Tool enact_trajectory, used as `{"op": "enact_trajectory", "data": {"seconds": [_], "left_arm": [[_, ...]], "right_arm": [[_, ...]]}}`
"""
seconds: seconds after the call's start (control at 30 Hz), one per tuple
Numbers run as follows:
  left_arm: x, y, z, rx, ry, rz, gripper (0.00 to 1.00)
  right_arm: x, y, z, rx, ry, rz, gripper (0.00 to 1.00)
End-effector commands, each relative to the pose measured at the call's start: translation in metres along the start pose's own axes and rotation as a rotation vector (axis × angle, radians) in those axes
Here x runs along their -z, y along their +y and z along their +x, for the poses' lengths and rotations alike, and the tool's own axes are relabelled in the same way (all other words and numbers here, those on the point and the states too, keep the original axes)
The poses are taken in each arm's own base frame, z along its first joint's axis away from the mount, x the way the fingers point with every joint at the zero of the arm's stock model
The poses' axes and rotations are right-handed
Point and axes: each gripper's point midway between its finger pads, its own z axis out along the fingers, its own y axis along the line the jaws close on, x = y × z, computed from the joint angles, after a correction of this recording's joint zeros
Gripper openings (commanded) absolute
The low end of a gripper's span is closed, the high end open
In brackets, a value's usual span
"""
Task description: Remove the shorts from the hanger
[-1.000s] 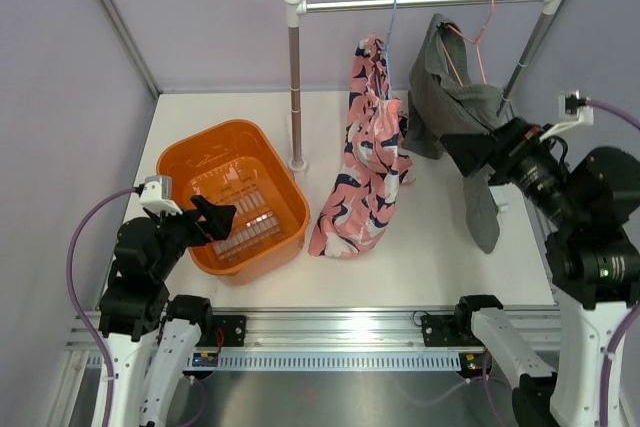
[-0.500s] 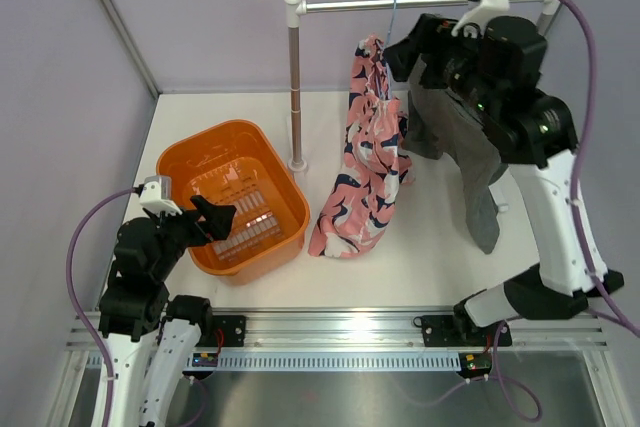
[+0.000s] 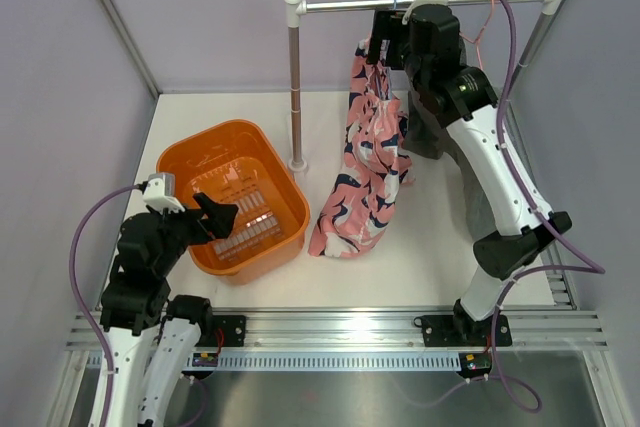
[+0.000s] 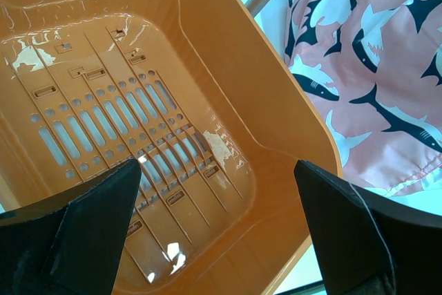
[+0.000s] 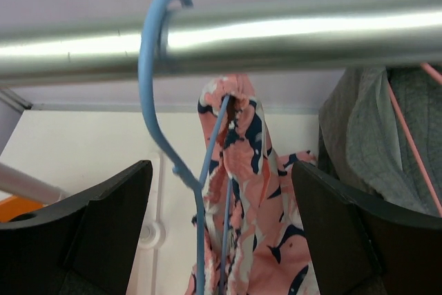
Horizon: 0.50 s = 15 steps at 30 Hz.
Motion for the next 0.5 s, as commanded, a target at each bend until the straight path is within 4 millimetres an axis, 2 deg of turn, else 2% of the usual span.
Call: {"op": "enact_trajectory", "data": {"seconds": [0.0, 0.13, 0.27, 0.47], "left_arm": [[-0.002, -0.012, -0.009, -0.017, -0.027, 0.057, 0.99], [-0.001, -0.013, -0.009, -0.019, -0.031, 0.06, 0.99], [-0.001, -0.014, -0.009, -0.019, -0.032, 0.063, 0.99], [-0.001, -0.013, -0.008, -0.019, -0.028, 0.062, 0.99]], "right_arm": [[-0.012, 0.001, -0.03, 0.0, -0.106, 0.045, 0.9], [-0.023, 0.005, -0.018, -0.008, -0.085, 0.039, 0.89], [-0.029, 0.003, -0.006, -0.011, -0.068, 0.051, 0.83], [-0.025, 0.0, -0.007, -0.017, -0.089, 0.06, 0.61]]}}
